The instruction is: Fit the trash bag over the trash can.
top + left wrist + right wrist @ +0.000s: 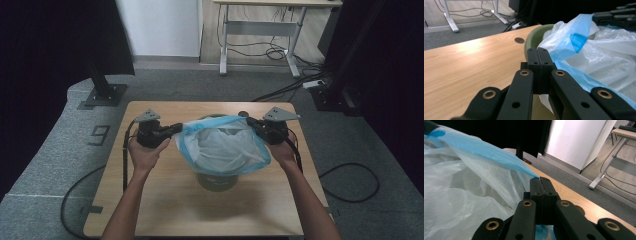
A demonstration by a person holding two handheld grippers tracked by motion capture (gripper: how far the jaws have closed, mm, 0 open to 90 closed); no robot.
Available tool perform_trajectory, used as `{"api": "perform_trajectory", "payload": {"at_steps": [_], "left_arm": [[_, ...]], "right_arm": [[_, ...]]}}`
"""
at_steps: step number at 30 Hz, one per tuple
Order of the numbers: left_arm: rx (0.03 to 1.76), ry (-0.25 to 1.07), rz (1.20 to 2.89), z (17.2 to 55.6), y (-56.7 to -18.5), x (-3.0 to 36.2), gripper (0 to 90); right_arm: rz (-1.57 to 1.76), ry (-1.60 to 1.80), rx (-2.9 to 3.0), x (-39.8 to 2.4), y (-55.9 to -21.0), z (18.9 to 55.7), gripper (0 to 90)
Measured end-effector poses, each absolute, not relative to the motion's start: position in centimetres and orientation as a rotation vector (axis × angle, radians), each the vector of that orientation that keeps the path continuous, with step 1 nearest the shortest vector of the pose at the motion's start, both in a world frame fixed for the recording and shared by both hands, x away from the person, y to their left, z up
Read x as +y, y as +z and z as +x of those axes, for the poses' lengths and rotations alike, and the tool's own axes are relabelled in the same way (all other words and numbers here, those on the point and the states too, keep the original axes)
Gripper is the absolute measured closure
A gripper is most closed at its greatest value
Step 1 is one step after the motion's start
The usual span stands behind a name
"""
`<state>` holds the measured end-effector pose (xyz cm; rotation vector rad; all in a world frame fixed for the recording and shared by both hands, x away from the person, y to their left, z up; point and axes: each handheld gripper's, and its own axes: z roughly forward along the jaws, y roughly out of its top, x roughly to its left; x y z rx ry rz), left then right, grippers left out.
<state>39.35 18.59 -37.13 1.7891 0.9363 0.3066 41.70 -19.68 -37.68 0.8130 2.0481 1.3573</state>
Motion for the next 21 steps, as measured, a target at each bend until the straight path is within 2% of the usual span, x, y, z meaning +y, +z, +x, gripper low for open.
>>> {"api": "perform_trajectory", "payload": {"at_steps": [8,21], "left_arm": [[0.971,0.331,1.788,40.1,-37.7,18.6,90.0],[1.037,0.249,1.786,42.4,-40.1,18.2,90.0]], "right_arm": [[0.872,1.367,2.067,-19.1,-38.9,43.4,88.1],[0.983,1.394,2.121,-19.8,-40.1,45.4,88.1]]}}
